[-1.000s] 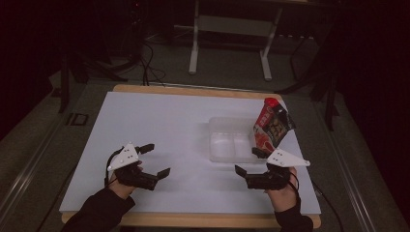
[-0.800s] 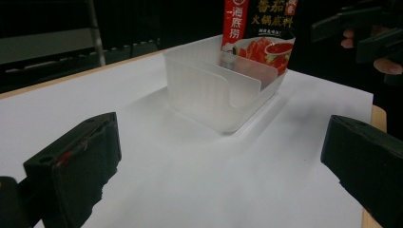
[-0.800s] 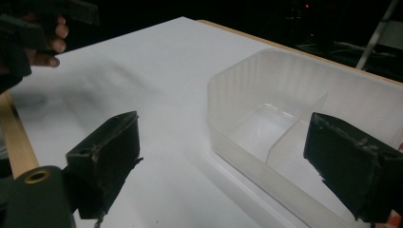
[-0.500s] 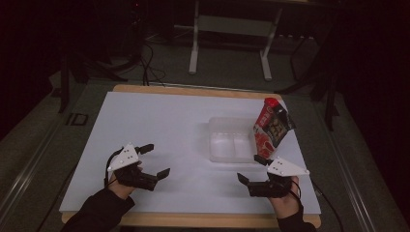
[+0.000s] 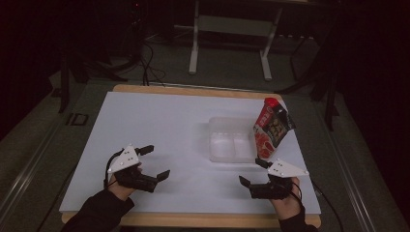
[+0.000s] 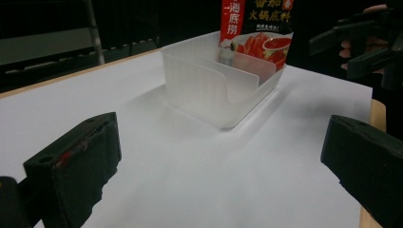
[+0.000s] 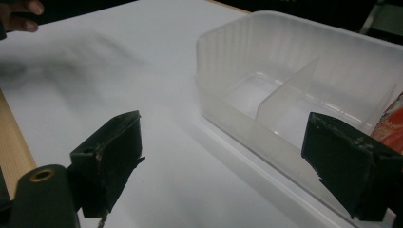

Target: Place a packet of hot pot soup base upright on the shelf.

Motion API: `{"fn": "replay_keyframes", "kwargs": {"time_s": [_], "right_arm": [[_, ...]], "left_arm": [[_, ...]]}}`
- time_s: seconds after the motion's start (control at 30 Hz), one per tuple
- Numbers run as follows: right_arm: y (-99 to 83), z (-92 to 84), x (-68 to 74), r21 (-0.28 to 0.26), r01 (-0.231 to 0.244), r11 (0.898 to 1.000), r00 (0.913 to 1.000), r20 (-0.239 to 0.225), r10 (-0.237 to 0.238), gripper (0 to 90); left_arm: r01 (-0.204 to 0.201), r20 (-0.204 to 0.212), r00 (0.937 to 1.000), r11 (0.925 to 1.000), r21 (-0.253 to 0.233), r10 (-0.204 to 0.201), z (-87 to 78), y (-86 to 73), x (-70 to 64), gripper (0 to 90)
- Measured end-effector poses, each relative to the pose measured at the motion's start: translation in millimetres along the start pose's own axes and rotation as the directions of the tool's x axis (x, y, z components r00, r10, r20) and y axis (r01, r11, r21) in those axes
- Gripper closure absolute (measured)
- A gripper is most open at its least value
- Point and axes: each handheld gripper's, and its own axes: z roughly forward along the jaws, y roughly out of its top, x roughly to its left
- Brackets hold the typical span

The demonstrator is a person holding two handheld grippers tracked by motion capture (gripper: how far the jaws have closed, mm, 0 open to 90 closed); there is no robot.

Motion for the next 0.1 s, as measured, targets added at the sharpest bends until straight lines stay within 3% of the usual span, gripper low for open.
{"fn": "replay_keyframes", "kwargs": {"time_s": [0.1], "right_arm": [[0.2, 0.1, -0.2, -0.002, -0.003, 1.000, 1.0000, -0.001, 0.003, 13.2]], "left_arm": [[0.000, -0.001, 1.0000, 1.0000, -0.001, 0.000, -0.9, -0.2, 0.0, 0.0]]}}
